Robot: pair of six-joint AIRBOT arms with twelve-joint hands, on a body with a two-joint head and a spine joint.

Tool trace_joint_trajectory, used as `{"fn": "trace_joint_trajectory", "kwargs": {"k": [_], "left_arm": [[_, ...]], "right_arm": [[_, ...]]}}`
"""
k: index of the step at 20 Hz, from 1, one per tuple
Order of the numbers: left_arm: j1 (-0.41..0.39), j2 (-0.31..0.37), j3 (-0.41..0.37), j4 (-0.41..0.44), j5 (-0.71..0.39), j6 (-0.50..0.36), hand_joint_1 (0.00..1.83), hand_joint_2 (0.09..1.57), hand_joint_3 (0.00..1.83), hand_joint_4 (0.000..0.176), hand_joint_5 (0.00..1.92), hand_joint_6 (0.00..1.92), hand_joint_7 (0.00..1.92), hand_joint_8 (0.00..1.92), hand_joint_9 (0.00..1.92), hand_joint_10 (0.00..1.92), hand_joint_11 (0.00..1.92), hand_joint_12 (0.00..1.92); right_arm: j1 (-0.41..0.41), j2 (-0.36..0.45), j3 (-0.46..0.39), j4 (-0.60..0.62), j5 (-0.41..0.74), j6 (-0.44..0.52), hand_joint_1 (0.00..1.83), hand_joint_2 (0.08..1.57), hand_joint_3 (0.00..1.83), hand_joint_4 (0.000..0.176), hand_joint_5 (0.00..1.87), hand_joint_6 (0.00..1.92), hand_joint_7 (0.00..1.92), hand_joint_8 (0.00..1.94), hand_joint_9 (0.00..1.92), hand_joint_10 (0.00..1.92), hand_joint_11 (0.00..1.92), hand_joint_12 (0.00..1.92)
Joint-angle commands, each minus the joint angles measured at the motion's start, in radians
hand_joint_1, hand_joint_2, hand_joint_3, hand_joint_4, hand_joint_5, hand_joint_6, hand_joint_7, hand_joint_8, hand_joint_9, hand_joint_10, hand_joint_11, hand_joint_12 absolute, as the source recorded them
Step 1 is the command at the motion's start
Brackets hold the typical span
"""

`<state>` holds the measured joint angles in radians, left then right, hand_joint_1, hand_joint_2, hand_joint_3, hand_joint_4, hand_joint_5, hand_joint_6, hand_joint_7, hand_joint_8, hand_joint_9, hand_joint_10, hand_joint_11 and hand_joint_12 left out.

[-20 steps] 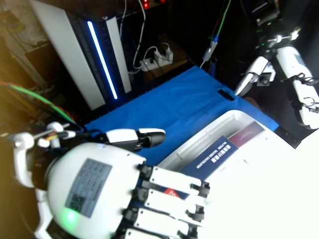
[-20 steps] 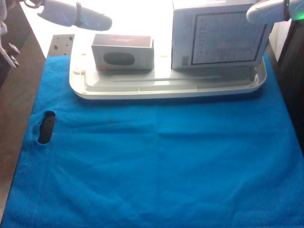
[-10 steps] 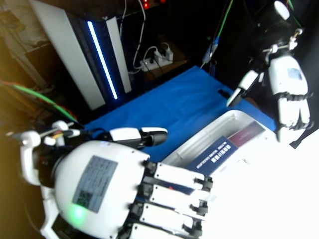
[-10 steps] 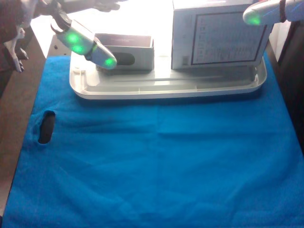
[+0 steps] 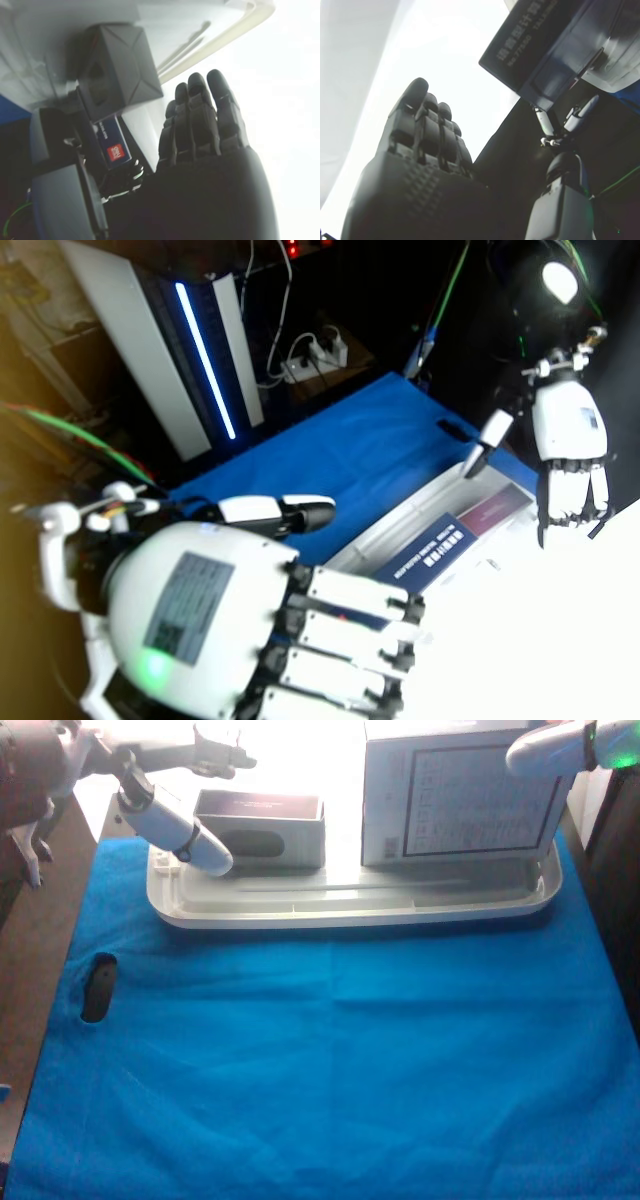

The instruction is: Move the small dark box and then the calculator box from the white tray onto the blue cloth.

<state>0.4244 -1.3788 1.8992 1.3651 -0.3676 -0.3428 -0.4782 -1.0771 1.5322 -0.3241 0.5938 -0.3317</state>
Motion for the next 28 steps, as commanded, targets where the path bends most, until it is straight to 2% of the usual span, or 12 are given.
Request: {"fn": "trace_joint_trajectory", "kwargs": {"k": [1, 5, 8, 9, 10, 11, 12, 14, 18, 21, 23, 28], "left_arm": [[-0.005, -0.006, 0.010, -0.036, -0.014, -0.007, 0.77, 0.89, 0.00, 0.022, 0.31, 0.01, 0.44, 0.01, 0.35, 0.00, 0.00, 0.68], [0.001, -0.017, 0.019, -0.041, -0.012, -0.007, 0.82, 0.94, 0.00, 0.000, 0.58, 0.01, 0.65, 0.00, 0.56, 0.02, 0.04, 0.99], [0.008, -0.030, 0.030, -0.045, -0.010, -0.007, 0.91, 1.05, 0.00, 0.000, 0.85, 0.04, 0.85, 0.03, 0.80, 0.07, 0.36, 1.15], [0.013, -0.038, 0.039, -0.050, -0.010, -0.007, 0.96, 1.14, 0.00, 0.139, 0.87, 0.92, 0.90, 0.06, 0.85, 0.17, 0.40, 1.37], [0.021, -0.048, 0.052, -0.057, -0.010, -0.007, 1.13, 1.18, 0.01, 0.034, 0.89, 1.03, 0.80, 1.10, 0.73, 0.69, 0.42, 1.54], [0.027, -0.055, 0.062, -0.063, -0.010, -0.007, 1.16, 1.20, 0.00, 0.000, 0.88, 1.06, 0.75, 1.37, 0.63, 1.07, 0.42, 1.66], [0.035, -0.064, 0.075, -0.075, -0.010, -0.007, 1.17, 1.21, 0.00, 0.000, 0.86, 1.07, 0.75, 1.44, 0.58, 1.27, 0.42, 1.74], [0.044, -0.074, 0.095, -0.097, -0.010, -0.007, 1.18, 1.22, 0.00, 0.000, 0.84, 1.07, 0.75, 1.49, 0.56, 1.40, 0.46, 1.80], [0.034, -0.052, 0.094, -0.139, -0.014, -0.007, 1.19, 1.21, 0.00, 0.000, 0.88, 1.00, 0.75, 1.49, 0.56, 1.35, 0.46, 1.79], [0.005, 0.007, 0.036, -0.150, -0.031, -0.007, 1.19, 1.20, 0.00, 0.000, 0.91, 0.98, 0.74, 1.48, 0.57, 1.04, 0.40, 1.52], [-0.026, 0.055, -0.017, -0.137, -0.052, -0.005, 1.18, 1.20, 0.00, 0.000, 0.92, 1.05, 0.72, 1.41, 0.59, 0.96, 0.31, 1.55], [-0.090, 0.168, -0.154, -0.086, -0.102, -0.002, 1.20, 1.17, 0.00, 0.000, 1.00, 0.93, 0.74, 1.37, 0.52, 0.93, 0.10, 1.54]], "right_arm": [[0.013, 0.002, -0.001, 0.037, 0.108, 0.005, 0.49, 0.77, 0.00, 0.030, 0.00, 0.00, 0.23, 0.01, 0.22, 0.01, 0.00, 0.83], [0.013, 0.003, -0.003, 0.037, 0.108, 0.005, 0.47, 0.76, 0.00, 0.024, 0.00, 0.00, 0.22, 0.00, 0.21, 0.00, 0.00, 0.70], [0.013, 0.003, -0.004, 0.037, 0.109, 0.005, 0.46, 0.77, 0.00, 0.024, 0.00, 0.00, 0.23, 0.00, 0.22, 0.00, 0.00, 0.68], [0.013, 0.003, -0.005, 0.037, 0.109, 0.005, 0.47, 0.76, 0.00, 0.028, 0.00, 0.00, 0.22, 0.00, 0.22, 0.00, 0.00, 0.69], [0.013, 0.003, -0.007, 0.037, 0.109, 0.005, 0.47, 0.77, 0.00, 0.027, 0.00, 0.00, 0.22, 0.00, 0.22, 0.00, 0.00, 0.69], [0.013, 0.004, -0.009, 0.036, 0.109, 0.005, 0.47, 0.77, 0.00, 0.026, 0.00, 0.00, 0.22, 0.00, 0.23, 0.00, 0.00, 0.72], [0.013, 0.005, -0.011, 0.035, 0.110, 0.005, 0.47, 0.76, 0.00, 0.027, 0.00, 0.00, 0.22, 0.00, 0.23, 0.00, 0.00, 0.73], [0.013, 0.008, -0.014, 0.033, 0.110, 0.005, 0.47, 0.77, 0.00, 0.036, 0.00, 0.00, 0.21, 0.00, 0.22, 0.01, 0.00, 0.69], [0.013, 0.009, -0.016, 0.032, 0.112, 0.005, 0.45, 0.77, 0.00, 0.027, 0.00, 0.00, 0.21, 0.00, 0.23, 0.01, 0.00, 0.77], [0.013, 0.009, -0.015, 0.032, 0.113, 0.005, 0.48, 0.78, 0.00, 0.030, 0.00, 0.00, 0.22, 0.00, 0.22, 0.00, 0.00, 0.66], [0.013, 0.007, -0.015, 0.032, 0.112, 0.005, 0.48, 0.78, 0.00, 0.027, 0.00, 0.00, 0.24, 0.00, 0.26, 0.01, 0.00, 0.93], [0.013, 0.004, -0.015, 0.032, 0.112, 0.005, 0.49, 0.82, 0.00, 0.008, 0.00, 0.00, 0.23, 0.00, 0.18, 0.00, 0.00, 0.68]]}}
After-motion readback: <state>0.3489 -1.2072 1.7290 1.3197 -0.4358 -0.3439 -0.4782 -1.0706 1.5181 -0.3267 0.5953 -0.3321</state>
